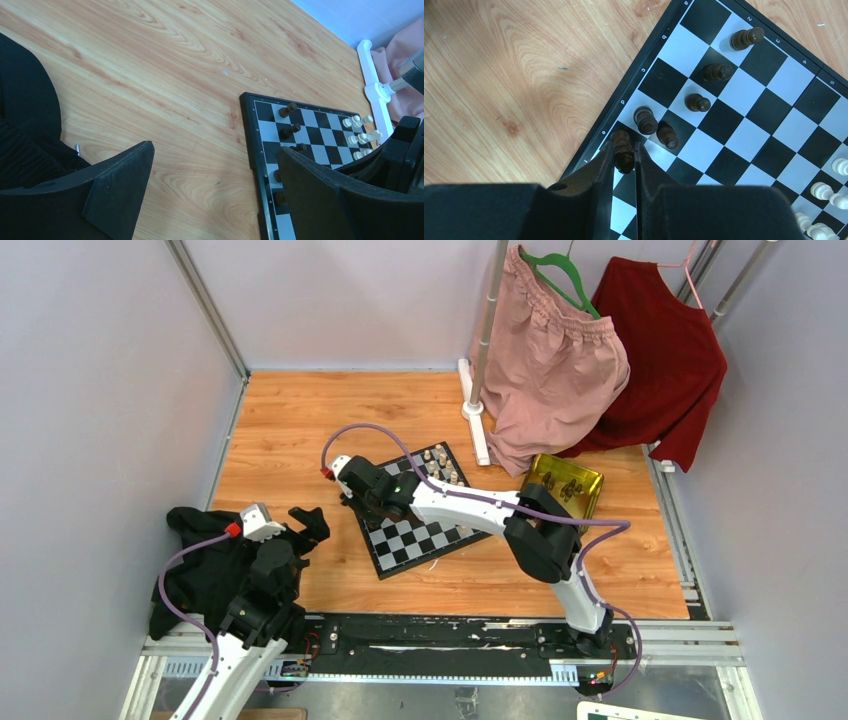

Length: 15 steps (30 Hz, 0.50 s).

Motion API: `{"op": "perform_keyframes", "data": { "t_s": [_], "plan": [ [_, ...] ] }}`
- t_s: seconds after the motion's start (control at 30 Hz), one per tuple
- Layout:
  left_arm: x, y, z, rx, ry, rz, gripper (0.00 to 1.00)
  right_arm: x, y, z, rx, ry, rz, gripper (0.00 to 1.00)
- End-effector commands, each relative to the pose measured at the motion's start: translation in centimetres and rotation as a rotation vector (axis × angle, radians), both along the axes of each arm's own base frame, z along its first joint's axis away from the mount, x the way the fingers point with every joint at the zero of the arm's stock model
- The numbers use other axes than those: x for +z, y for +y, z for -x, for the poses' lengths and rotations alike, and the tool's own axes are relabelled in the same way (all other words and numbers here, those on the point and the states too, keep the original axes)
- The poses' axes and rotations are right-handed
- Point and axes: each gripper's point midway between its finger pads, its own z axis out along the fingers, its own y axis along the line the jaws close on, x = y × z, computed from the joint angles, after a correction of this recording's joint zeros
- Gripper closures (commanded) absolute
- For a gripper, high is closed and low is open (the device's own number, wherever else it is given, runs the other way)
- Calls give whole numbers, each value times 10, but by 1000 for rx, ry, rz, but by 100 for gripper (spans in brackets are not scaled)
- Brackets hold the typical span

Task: Set up the chess pieces on the board
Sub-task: Place the chess piece on the chessboard.

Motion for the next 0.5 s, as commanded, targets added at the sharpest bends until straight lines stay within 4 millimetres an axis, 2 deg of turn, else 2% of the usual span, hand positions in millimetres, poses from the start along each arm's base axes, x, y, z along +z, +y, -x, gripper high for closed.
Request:
{"op": "perform_keyframes", "data": {
  "t_s": [0.0,0.47],
  "plan": [
    [1,1,1,3,-22,8,0,-1,4,10,33,6,30,100],
    [1,0,1,1,-22,9,0,-3,-3,12,32,-15,63,100]
  ]
}}
